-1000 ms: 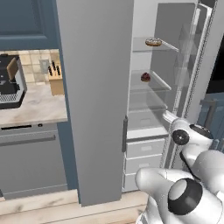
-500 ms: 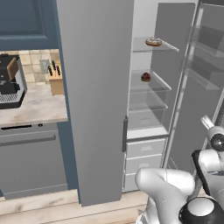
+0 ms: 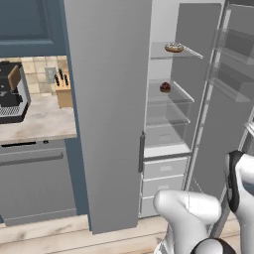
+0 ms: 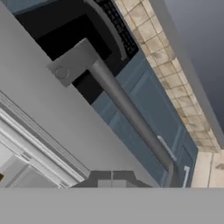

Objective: Take the donut and cake from the fridge and place them on the empty tray on the dining counter.

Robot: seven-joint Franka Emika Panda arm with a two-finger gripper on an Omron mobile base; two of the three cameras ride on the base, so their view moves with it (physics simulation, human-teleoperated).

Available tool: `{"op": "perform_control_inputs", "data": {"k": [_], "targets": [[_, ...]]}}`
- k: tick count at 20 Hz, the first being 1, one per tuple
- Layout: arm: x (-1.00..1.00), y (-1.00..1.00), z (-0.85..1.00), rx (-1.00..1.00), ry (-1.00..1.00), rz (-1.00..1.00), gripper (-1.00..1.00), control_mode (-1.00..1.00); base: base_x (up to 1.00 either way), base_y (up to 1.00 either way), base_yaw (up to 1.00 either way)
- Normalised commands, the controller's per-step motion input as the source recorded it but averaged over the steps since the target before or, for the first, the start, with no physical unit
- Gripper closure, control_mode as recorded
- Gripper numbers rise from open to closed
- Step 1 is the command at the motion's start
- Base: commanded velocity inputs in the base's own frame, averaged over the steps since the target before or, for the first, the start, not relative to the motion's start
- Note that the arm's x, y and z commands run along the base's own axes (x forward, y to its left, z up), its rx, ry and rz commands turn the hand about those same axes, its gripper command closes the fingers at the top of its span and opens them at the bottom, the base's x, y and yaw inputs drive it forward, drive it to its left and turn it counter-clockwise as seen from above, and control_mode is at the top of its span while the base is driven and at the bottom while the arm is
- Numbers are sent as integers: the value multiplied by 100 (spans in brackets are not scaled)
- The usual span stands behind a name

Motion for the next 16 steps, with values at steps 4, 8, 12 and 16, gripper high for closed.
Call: {"op": "perform_control_inputs", "data": {"k": [4, 8, 12, 16], "targets": [[-34, 29, 80, -10, 1, 9, 100, -100, 0, 0, 0], [-29, 61, 45, -17, 5, 18, 100, -100, 0, 0, 0], [-6, 97, 1, -17, 9, 21, 100, -100, 0, 0, 0], [3, 89, 17, -27, 7, 14, 100, -100, 0, 0, 0]]}}
